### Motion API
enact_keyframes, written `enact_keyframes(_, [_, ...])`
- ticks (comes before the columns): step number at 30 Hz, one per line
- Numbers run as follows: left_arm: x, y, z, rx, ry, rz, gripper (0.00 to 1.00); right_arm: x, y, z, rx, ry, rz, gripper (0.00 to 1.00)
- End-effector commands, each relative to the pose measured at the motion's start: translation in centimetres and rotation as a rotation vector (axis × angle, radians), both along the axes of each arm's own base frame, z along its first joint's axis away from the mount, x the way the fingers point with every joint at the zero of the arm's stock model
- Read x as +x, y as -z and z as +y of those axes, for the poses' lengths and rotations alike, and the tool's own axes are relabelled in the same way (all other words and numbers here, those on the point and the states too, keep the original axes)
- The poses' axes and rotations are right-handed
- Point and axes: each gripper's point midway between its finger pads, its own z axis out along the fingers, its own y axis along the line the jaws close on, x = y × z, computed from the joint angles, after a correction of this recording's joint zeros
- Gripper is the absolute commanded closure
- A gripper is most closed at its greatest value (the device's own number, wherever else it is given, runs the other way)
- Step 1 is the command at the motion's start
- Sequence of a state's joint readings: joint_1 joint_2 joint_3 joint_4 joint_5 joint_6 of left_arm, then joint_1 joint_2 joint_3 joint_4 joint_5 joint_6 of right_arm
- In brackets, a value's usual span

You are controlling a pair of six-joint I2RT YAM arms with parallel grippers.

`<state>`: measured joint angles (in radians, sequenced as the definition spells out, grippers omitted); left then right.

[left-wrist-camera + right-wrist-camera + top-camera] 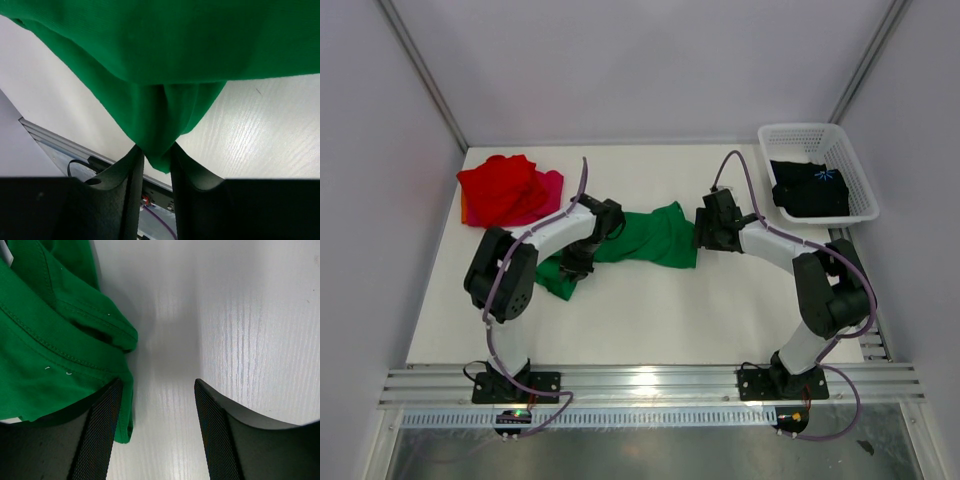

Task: Fold and stack the t-shirts
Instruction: Flatten out the tshirt

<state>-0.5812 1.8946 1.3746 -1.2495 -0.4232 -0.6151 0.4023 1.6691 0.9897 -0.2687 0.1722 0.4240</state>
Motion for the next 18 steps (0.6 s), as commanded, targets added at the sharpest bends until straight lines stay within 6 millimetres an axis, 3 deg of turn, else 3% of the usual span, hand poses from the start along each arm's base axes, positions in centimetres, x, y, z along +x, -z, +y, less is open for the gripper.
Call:
enact_keyframes(1, [1.5, -0.6, -0.5, -0.021, 0.013, -0.056, 0.73, 1.4, -1.3, 0.6, 0.009, -0.005, -0.057, 0.36])
enact_keyframes(5, [1.2, -0.3, -0.7, -0.037, 0.009, -0.045, 1.0, 1.3, -1.2, 0.3, 0.001, 0.0, -0.056, 0.36])
enact_keyframes(11, [1.6, -1.8, -0.6, -0.026, 0.009, -0.065, 1.0, 1.1, -1.1, 0.2, -0.007, 0.003, -0.053, 0.36])
enact_keyframes(14, [2.6, -4.4, -0.6, -0.016, 0.009, -0.109, 1.0, 1.3, -1.3, 0.0, -0.018, 0.008, -0.063, 0.36])
enact_keyframes(15, [3.8, -6.1, -0.9, -0.021, 0.01, -0.161, 1.0, 1.6, -1.6, -0.1, -0.021, 0.009, -0.072, 0.36])
enact_keyframes(17, [4.1, -8.4, -0.3, -0.005, -0.004, -0.18, 1.0, 2.0, -2.3, -0.2, -0.036, 0.014, -0.088, 0.36])
enact_keyframes(18, [4.7, -10.4, -0.2, -0.013, -0.013, -0.216, 1.0, 2.0, -2.4, -0.3, -0.04, 0.012, -0.087, 0.36])
